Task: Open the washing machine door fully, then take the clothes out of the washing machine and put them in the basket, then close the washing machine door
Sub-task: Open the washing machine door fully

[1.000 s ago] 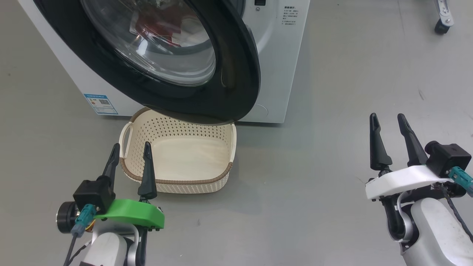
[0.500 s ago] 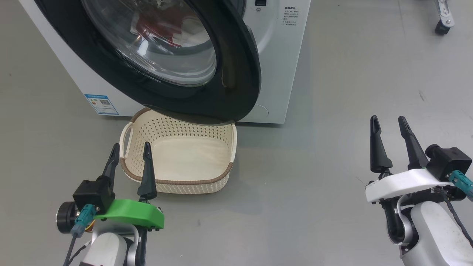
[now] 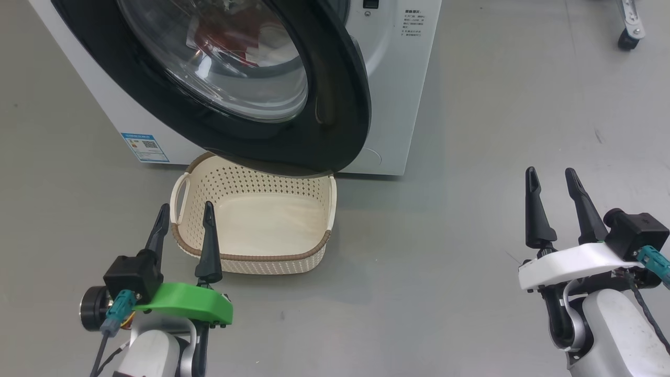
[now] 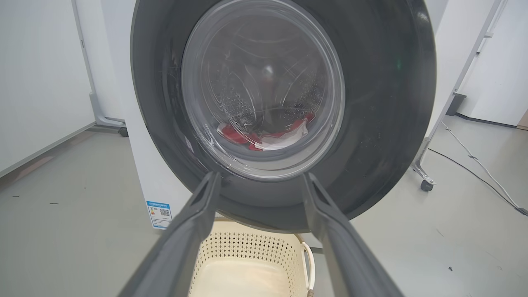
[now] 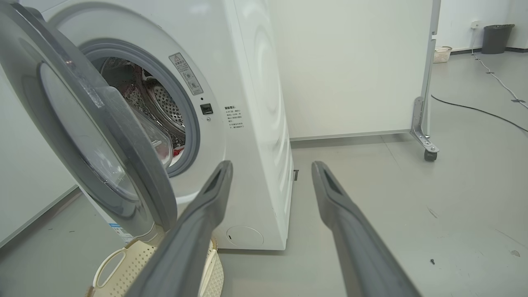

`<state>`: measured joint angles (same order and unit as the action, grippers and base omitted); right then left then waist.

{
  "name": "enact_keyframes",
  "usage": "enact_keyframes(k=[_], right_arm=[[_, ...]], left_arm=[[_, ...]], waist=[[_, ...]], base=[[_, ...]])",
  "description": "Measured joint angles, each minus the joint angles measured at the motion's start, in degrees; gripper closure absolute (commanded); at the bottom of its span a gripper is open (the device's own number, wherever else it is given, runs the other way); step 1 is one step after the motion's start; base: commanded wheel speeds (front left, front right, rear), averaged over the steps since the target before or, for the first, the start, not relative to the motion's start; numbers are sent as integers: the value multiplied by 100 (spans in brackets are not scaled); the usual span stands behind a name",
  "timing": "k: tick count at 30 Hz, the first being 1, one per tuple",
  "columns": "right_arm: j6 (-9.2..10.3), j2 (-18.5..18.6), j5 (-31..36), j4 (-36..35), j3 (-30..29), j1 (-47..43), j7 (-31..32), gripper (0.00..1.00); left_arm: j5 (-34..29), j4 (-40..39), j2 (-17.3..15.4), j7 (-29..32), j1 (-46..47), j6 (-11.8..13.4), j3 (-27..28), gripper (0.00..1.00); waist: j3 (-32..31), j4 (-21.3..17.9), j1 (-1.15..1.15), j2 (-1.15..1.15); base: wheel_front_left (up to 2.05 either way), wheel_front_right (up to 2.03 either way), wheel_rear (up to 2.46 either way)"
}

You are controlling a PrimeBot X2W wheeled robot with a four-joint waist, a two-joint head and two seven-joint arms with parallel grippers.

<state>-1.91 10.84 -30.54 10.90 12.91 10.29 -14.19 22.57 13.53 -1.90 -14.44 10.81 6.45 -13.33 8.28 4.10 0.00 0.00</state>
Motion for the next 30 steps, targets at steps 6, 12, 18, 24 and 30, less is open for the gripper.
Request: enact_keyframes(k=[6,12,18,24,30], right_arm=[[-3,-5,45,-21,-49,-3,0,0],[-4,-7,44,-101,-131,-21,-1,0],[-56,43,43,-148,-153,-4,-1,0],[-124,132,3,-211,-144,342,197,0],[-236,175,-225,-269,-141,908,550,0]], left_arm=[[0,0,0,0,-1,-2,-3,0],[0,-25,-1,-1,-2,-24,-76,0],[2,-66,0,0,0,-27,-186,0],[2,-96,-1,0,6,-29,-326,0],[2,-113,-1,0,42,-30,-443,0]], waist=[[11,9,0,0],[62,27,0,0],[201,92,0,0],[384,185,0,0],[618,293,0,0]], base=[[0,0,0],[0,0,0],[0,0,0],[0,0,0],[0,0,0]])
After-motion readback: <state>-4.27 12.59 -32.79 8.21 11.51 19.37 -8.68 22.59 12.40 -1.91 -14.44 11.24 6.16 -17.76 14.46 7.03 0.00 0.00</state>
